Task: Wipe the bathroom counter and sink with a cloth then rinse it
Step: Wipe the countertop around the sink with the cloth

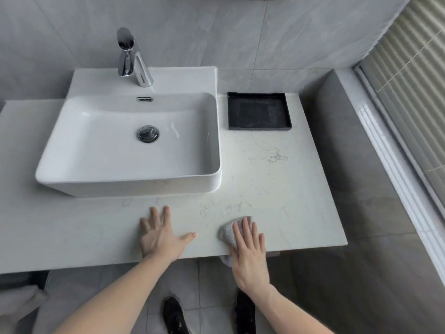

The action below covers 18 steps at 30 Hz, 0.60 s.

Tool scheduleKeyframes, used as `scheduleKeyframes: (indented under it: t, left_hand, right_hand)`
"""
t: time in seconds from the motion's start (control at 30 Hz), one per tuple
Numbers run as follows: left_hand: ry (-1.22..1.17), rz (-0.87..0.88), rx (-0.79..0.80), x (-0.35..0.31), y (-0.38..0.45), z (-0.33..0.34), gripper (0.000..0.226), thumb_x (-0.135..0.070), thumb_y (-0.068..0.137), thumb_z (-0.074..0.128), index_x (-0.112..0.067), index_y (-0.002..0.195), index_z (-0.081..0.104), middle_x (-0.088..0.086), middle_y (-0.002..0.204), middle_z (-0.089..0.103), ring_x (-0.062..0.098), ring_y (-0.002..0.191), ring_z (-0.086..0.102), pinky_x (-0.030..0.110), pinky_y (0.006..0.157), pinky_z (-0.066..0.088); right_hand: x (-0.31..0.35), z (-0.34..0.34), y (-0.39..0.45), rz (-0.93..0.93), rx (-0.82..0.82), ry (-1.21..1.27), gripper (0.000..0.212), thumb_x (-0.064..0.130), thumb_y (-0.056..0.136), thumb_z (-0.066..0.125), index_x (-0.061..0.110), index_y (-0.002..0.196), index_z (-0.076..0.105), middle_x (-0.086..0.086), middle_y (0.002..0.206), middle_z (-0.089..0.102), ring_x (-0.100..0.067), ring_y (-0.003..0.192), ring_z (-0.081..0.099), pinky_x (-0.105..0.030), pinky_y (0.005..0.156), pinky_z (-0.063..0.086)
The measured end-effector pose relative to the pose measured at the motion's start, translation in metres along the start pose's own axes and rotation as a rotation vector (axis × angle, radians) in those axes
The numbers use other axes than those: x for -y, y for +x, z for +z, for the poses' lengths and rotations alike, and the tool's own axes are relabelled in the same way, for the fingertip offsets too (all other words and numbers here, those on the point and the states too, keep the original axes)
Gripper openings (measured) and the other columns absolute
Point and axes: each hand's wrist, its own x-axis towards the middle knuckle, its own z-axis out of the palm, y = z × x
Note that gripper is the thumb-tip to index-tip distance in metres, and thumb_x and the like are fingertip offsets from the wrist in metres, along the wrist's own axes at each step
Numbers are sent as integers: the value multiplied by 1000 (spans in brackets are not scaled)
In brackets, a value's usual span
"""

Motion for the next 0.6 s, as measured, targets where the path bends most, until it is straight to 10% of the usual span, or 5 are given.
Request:
scheduleKeyframes:
  t: [0.3, 0.47, 0.6]
  left_hand:
    - [-150, 177, -57, 111, 17, -9, 88, -67, 83, 60, -28, 155, 30, 2, 166, 13, 33, 148, 24, 46, 118, 31]
    - [-173, -30, -11, 184, 45, -11, 120, -86, 63, 59, -30, 159, 14, 6, 167, -4, 42, 150, 6, 53, 121, 22]
    - [-153, -103, 126, 205, 53, -6, 146, -104, 41, 45, -34, 157, -9, 4, 165, -22, 43, 150, -12, 58, 122, 11]
  right_hand:
    - [1, -53, -19, 341, -220, 560, 49, 9, 103, 48, 37, 143, 53, 11, 148, 57, -12, 138, 53, -36, 116, 44]
    - [-29, -96, 15, 471, -487, 503, 43, 9, 107, 38, 23, 147, 50, 2, 142, 59, -22, 134, 53, -35, 111, 39]
    - [-55, -77, 44, 468, -297, 200, 48, 16, 108, 37, 17, 156, 38, -6, 169, 23, -34, 153, 25, -51, 123, 26]
